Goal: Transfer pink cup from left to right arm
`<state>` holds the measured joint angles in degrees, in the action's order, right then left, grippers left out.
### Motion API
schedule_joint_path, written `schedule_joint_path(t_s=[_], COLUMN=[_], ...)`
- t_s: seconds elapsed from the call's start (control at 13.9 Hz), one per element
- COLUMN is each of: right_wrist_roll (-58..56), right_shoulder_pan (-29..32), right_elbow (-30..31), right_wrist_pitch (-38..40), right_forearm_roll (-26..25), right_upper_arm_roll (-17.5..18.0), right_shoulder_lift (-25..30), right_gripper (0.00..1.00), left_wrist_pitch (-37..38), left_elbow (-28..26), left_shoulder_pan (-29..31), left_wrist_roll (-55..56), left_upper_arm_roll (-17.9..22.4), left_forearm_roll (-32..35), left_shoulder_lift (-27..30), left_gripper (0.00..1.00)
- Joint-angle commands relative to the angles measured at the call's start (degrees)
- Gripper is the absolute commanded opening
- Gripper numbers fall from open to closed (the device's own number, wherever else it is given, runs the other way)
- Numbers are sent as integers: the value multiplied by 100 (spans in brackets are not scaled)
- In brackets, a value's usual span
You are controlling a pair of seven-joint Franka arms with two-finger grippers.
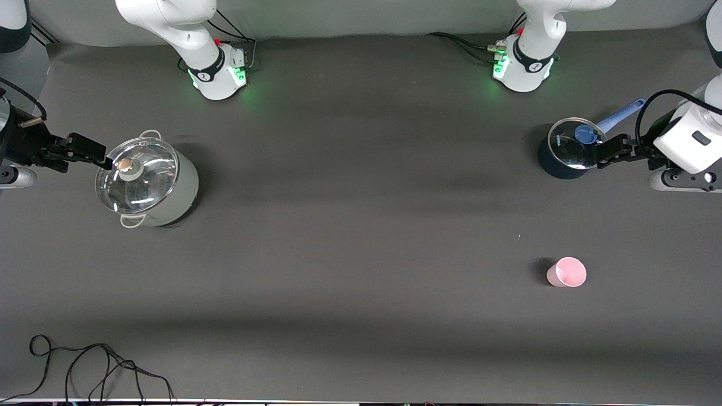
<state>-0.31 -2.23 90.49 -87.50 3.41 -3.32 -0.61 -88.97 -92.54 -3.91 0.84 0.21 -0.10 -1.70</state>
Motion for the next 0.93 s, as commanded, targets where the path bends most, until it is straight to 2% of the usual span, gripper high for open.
schedule_joint_path(t_s=[0.0,0.36,0.72,0.86], right_wrist_roll=[100,13,4,4], right_shoulder_pan=[-23,-6,29,-6], right_elbow=[-129,-128,-84,-93], right_wrist_pitch=[75,75,110,225], right_forearm_roll=[107,107,107,116], right_upper_arm_roll=[-11,-11,-46,-81], right_shoulder_lift=[-62,-79,-44,-44], right_gripper=[100,100,100,100], left_wrist_pitch=[-32,-32,-41,-58], left_elbow=[51,69,324,429], left_shoulder_pan=[-57,-57,4,-4], left_wrist_roll=[-66,-57,-75,-424], left_upper_arm_roll=[41,41,41,50], left_forearm_roll=[89,89,71,80], left_shoulder_lift=[3,3,-164,-199], left_gripper=[100,100,100,100])
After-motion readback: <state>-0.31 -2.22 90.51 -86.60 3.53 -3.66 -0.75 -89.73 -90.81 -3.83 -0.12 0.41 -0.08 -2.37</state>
